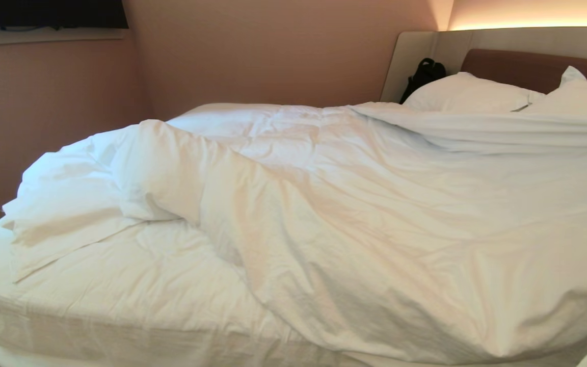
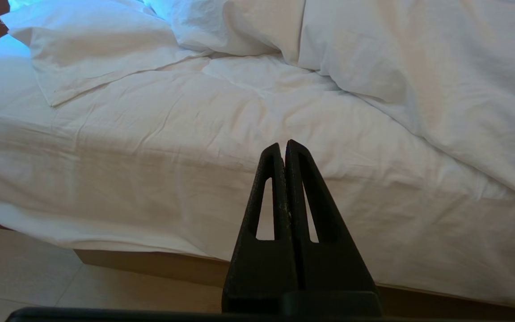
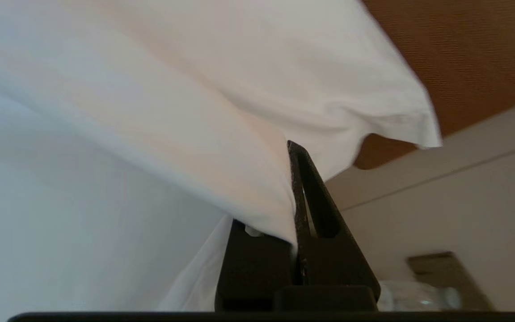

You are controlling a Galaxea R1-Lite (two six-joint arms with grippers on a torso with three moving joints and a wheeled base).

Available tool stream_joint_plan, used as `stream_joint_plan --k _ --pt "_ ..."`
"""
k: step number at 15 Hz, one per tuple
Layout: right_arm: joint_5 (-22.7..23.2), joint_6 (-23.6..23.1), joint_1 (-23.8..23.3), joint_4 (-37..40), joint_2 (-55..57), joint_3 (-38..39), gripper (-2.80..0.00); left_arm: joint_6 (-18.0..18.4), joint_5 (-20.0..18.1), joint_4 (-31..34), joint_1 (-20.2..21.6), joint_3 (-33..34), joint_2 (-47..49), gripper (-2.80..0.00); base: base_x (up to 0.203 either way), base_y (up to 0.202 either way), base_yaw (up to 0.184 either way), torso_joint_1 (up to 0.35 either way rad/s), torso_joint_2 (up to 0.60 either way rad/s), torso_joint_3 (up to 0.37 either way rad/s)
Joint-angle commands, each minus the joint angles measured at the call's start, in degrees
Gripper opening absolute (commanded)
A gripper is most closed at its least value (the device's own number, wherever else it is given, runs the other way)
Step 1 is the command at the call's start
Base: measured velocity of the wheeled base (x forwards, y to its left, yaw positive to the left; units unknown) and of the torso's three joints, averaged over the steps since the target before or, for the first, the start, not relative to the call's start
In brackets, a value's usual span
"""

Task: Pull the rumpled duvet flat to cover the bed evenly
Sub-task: Flatten the corners of the folded blanket

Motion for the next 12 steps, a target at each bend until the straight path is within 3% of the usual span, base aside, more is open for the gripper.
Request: stream_joint_plan --k 1,6,12 --pt "19.2 5.03 3.01 17.06 -5.29 1.38 -2.8 -0.05 0.04 -0.02 0.02 0.0 0.09 -2.8 0.0 0.0 0.0 0.0 0.0 0.0" --pt "30.39 5.81 11.87 26.9 -14.45 9.11 -2.8 -0.05 0.04 -0.02 0.02 0.0 0.09 -2.8 0.0 0.0 0.0 0.0 0.0 0.0" --pt "38.95 6.37 23.76 28.4 -23.72 23.41 -2.8 -0.05 0.04 -0.02 0.02 0.0 0.09 -2.8 0.0 0.0 0.0 0.0 0.0 0.0"
